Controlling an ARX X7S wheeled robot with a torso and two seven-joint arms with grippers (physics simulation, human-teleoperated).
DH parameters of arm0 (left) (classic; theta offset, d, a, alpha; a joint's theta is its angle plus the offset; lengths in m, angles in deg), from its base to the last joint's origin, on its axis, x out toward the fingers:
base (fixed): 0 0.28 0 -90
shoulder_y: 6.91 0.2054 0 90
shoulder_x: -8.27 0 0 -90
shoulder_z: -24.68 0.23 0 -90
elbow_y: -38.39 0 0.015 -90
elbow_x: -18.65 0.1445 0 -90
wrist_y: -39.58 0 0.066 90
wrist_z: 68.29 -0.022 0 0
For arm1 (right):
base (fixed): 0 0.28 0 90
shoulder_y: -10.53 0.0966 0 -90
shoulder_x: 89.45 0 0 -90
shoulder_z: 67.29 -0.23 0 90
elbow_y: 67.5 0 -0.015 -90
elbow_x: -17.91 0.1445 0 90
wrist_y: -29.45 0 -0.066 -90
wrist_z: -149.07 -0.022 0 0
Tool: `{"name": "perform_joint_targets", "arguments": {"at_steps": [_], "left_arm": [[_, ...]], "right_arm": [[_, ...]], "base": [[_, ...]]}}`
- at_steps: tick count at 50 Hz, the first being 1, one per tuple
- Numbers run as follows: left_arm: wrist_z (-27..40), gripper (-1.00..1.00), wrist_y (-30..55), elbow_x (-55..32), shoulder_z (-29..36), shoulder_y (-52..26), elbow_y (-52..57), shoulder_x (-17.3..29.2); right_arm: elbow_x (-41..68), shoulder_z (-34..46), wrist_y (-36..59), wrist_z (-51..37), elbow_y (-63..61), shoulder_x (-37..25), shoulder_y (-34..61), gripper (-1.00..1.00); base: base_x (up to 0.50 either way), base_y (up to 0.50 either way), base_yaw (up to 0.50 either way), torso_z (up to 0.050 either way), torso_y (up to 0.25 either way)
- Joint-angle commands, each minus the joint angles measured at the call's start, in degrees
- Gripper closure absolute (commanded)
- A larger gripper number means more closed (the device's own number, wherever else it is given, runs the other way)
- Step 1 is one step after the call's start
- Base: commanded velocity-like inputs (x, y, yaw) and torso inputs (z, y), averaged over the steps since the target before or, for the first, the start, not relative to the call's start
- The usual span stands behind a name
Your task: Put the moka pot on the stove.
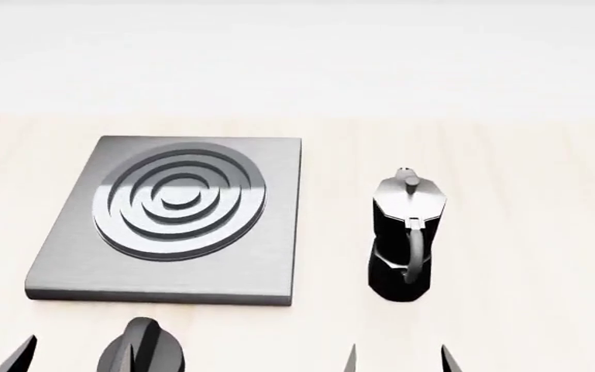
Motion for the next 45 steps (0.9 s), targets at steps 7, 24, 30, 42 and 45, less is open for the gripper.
{"name": "perform_joint_targets", "arguments": {"at_steps": [7,24,30,42,45], "left_arm": [[0.6,-1.0,0.0,-0.7,0.3,0.0,0.5,0.6],[1.2,-1.0,0.2,-1.4,0.7,0.3,2.1,1.4],[1.4,-1.0,0.1,-1.4,1.0,0.2,1.8,1.5],[1.7,-1.0,0.1,-1.8,1.4,0.1,1.9,1.9],[1.8,-1.0,0.0,-1.8,1.5,0.0,1.8,2.0]], "right_arm": [[-0.4,1.1,0.0,-0.6,-0.4,-0.7,0.1,-1.0],[-1.3,3.2,0.7,-0.8,-1.9,-1.0,0.5,-1.0],[-1.1,3.2,0.5,-1.0,-1.8,-1.1,0.4,-1.0],[-0.8,3.7,0.1,-1.3,-1.2,-1.1,0.7,-1.0],[-0.7,3.7,0.1,-1.3,-1.2,-1.2,0.7,-1.0]], "base": [[0.0,0.0,0.0,0.0,0.0],[0.0,0.03,0.0,0.0,0.0],[0.0,0.13,0.0,0.0,0.0],[0.0,0.12,0.0,0.0,0.0],[0.0,0.12,0.0,0.0,0.0]]}}
